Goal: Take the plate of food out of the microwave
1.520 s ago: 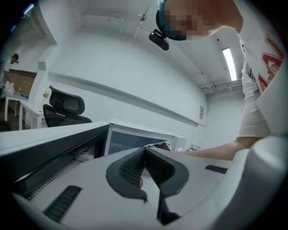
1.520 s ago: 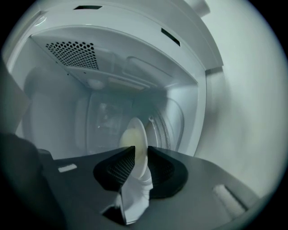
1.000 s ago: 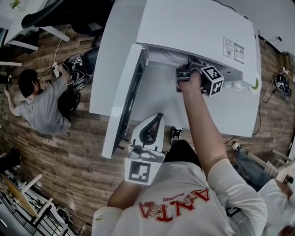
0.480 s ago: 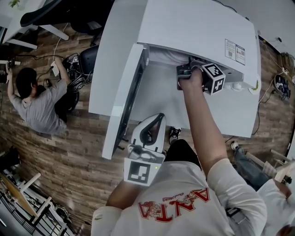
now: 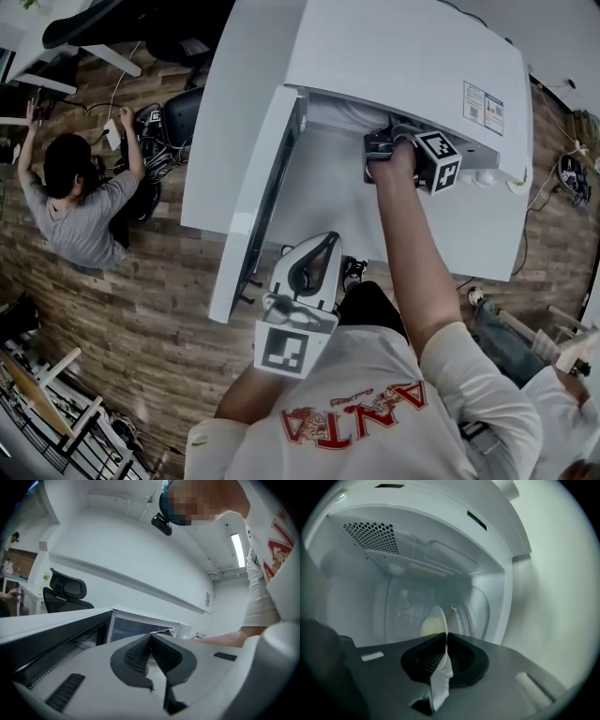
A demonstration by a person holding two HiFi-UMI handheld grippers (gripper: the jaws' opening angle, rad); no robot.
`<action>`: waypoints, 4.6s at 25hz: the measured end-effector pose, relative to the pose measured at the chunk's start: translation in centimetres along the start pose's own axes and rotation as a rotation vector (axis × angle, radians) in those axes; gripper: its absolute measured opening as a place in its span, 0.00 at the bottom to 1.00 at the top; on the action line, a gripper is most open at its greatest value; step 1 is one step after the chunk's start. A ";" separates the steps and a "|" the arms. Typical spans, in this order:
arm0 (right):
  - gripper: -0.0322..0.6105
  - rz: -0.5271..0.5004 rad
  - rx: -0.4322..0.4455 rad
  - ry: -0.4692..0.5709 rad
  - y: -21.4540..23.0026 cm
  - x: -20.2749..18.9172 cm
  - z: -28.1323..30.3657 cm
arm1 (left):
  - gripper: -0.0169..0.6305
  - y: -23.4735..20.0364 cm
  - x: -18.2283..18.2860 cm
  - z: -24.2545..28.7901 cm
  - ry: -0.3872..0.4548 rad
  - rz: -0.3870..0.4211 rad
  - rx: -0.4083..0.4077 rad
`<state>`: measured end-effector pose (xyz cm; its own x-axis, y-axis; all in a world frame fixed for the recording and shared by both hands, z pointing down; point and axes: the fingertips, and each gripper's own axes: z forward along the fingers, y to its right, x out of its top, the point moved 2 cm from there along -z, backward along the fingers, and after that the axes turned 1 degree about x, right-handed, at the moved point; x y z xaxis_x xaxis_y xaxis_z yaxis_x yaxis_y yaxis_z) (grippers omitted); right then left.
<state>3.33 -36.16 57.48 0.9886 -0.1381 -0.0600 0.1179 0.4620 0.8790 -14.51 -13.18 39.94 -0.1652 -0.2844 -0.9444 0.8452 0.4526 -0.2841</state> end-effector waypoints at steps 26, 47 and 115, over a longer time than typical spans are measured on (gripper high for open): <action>0.07 -0.008 -0.002 -0.053 2.3 -0.2 -3.6 | 0.04 0.6 0.0 0.5 -0.007 -0.004 -0.033; 0.08 -0.029 0.003 -0.085 2.6 -0.1 -3.6 | 0.04 0.9 -0.1 0.8 -0.013 -0.020 -0.039; 0.08 -0.047 0.275 -0.309 5.0 -2.4 -15.3 | 0.04 3.3 2.6 0.7 0.042 0.069 -0.075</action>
<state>2.99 -20.09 54.82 0.9033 -0.4289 0.0048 0.0915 0.2036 0.9748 -11.83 -13.02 36.64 -0.1301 -0.2155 -0.9678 0.8154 0.5321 -0.2281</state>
